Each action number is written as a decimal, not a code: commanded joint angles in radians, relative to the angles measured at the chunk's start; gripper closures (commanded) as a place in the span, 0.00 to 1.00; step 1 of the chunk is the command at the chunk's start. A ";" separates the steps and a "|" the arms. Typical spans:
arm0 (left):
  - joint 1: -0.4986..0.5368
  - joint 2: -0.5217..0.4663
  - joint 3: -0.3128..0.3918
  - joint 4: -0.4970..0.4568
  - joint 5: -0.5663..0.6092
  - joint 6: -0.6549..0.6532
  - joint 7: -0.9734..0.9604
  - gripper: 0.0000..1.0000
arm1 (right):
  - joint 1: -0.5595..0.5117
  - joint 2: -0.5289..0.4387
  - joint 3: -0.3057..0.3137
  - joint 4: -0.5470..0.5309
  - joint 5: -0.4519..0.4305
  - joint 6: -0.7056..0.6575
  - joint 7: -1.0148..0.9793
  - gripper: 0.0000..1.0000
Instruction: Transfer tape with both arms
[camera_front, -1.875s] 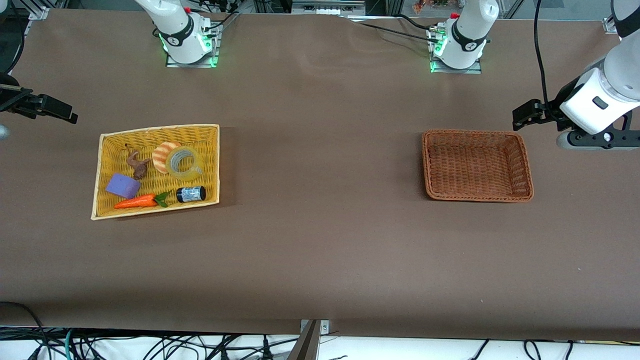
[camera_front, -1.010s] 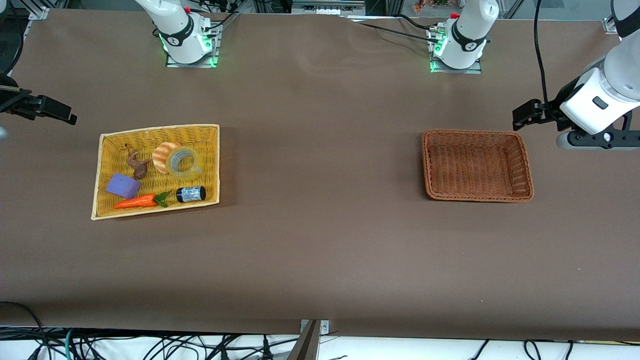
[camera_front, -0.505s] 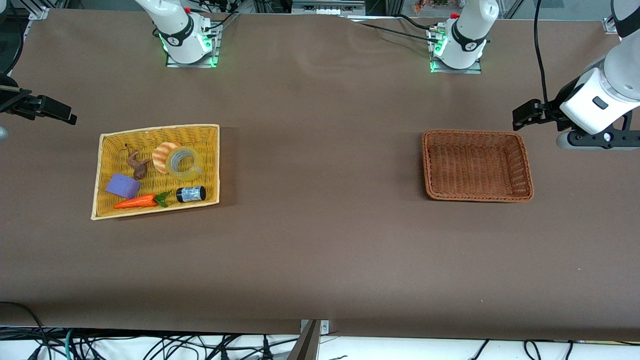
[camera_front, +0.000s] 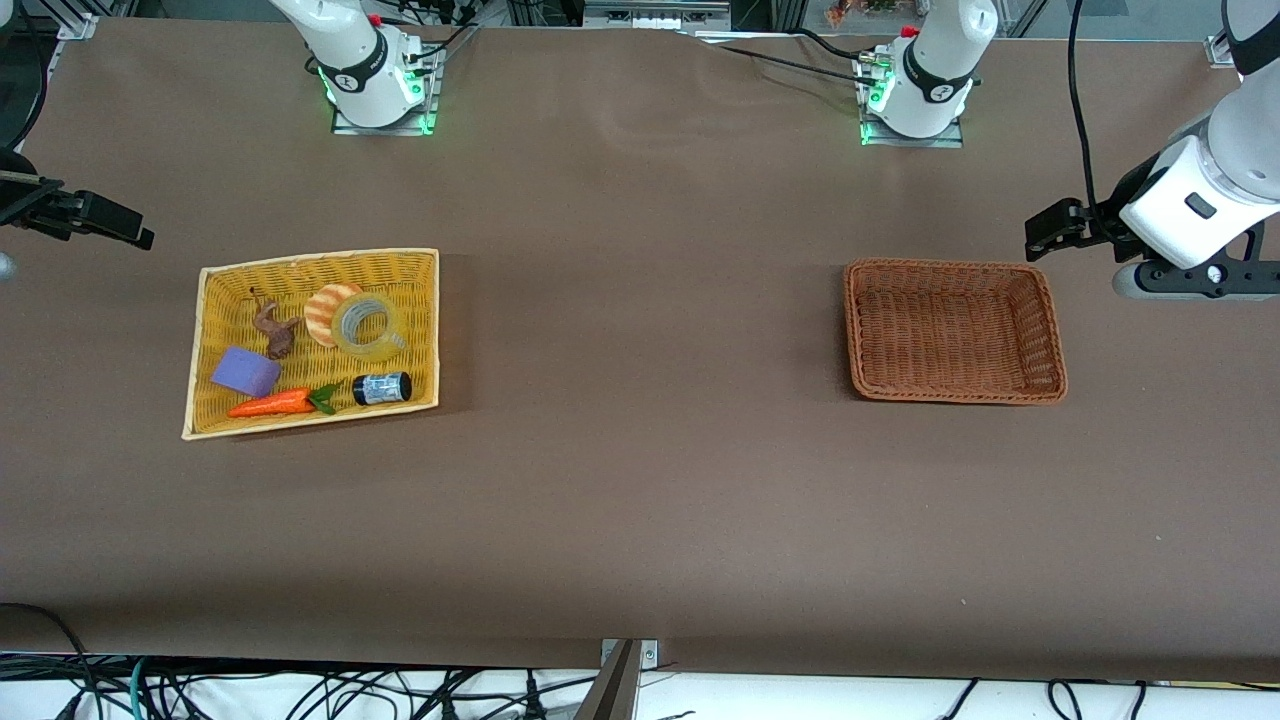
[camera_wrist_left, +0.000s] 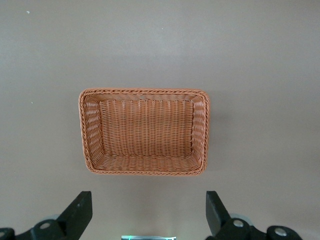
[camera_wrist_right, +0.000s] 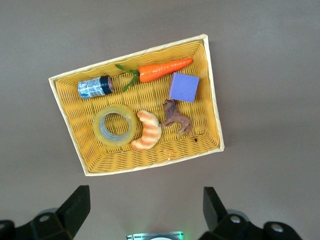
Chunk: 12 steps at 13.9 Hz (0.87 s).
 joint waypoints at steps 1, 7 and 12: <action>0.004 0.013 -0.003 0.032 -0.009 -0.022 0.005 0.00 | -0.006 0.010 0.004 0.024 -0.006 -0.007 -0.016 0.00; 0.004 0.013 -0.003 0.033 -0.009 -0.022 0.005 0.00 | -0.007 0.030 0.004 0.024 -0.008 -0.004 -0.019 0.00; 0.004 0.013 -0.003 0.033 -0.009 -0.022 0.005 0.00 | 0.008 0.126 0.013 0.012 -0.008 0.004 0.001 0.00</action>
